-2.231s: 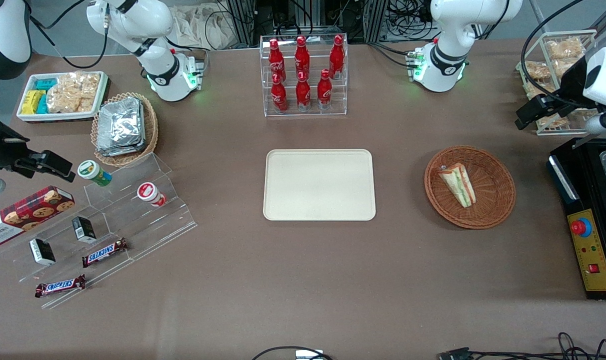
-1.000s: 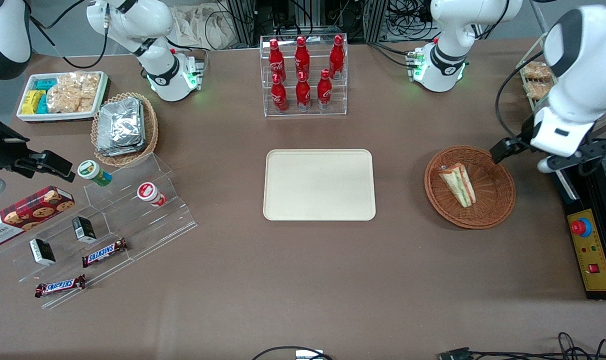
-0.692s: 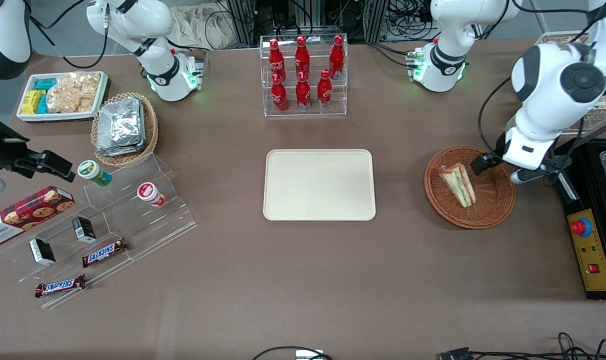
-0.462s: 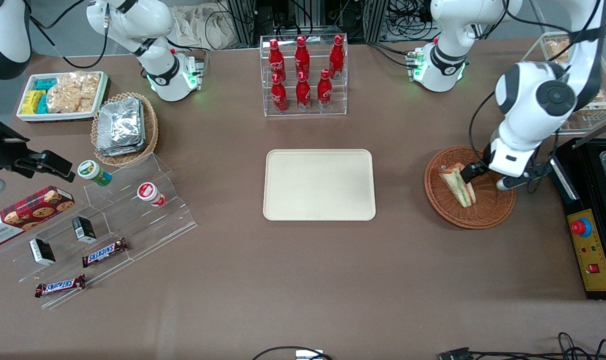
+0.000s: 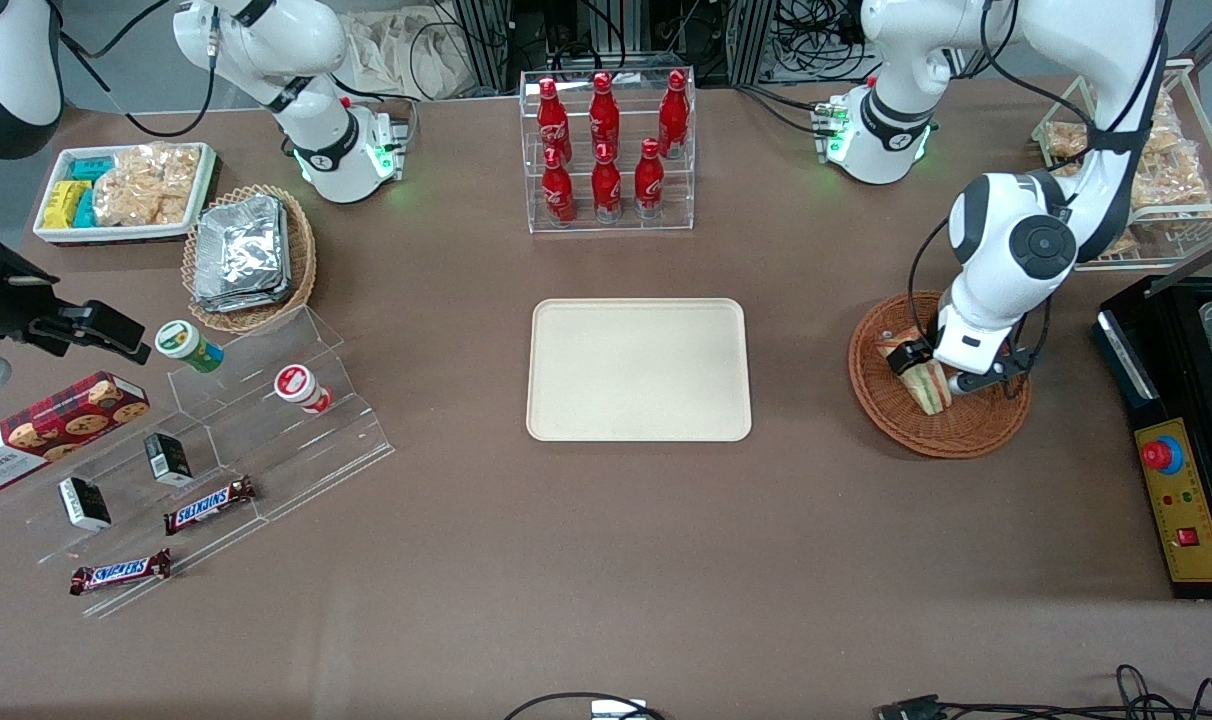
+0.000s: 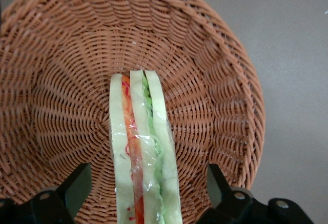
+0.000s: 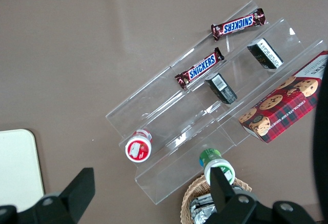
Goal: Place sandwich from basket to tray
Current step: 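Lower the open left gripper around the sandwich and close it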
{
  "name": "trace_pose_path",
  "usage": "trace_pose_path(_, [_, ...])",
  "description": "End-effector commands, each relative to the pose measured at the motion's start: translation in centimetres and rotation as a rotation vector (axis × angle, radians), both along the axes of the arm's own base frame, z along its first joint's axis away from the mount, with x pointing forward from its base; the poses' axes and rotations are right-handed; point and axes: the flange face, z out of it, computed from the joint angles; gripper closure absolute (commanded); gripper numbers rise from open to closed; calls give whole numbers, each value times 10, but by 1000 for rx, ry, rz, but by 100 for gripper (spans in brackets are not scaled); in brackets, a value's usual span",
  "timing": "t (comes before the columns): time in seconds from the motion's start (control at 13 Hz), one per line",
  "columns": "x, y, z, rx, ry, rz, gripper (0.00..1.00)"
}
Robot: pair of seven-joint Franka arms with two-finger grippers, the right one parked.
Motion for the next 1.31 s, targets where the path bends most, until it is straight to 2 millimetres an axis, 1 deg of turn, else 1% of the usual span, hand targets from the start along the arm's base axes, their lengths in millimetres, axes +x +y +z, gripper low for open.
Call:
trace_pose_path(0.0, [2,-4,-10,6,-3,7,1])
trace_pose_path(0.15, [2,-4,-18,6,3,6,2])
trace_pose_path(0.23, [2,-3,-19,6,5,8,21])
trace_pose_path(0.31, [2,-5,-19,6,5,5,95])
trace_pose_path(0.38, [2,-5,-19,6,5,5,100])
trace_pose_path(0.62, [2,-5,-17,5,0,5,100])
trace_pose_path(0.69, [4,-3,-12,6,-4,2,100])
trace_pose_path(0.77, [7,-3,1,6,-16,-8,100])
trace_pose_path(0.92, [8,-1,50,17,-2,-4,100])
trace_pose_path(1.08, [15,-1,104,29,21,-12,100])
trace_pose_path(1.23, [33,1,173,36,71,-37,100])
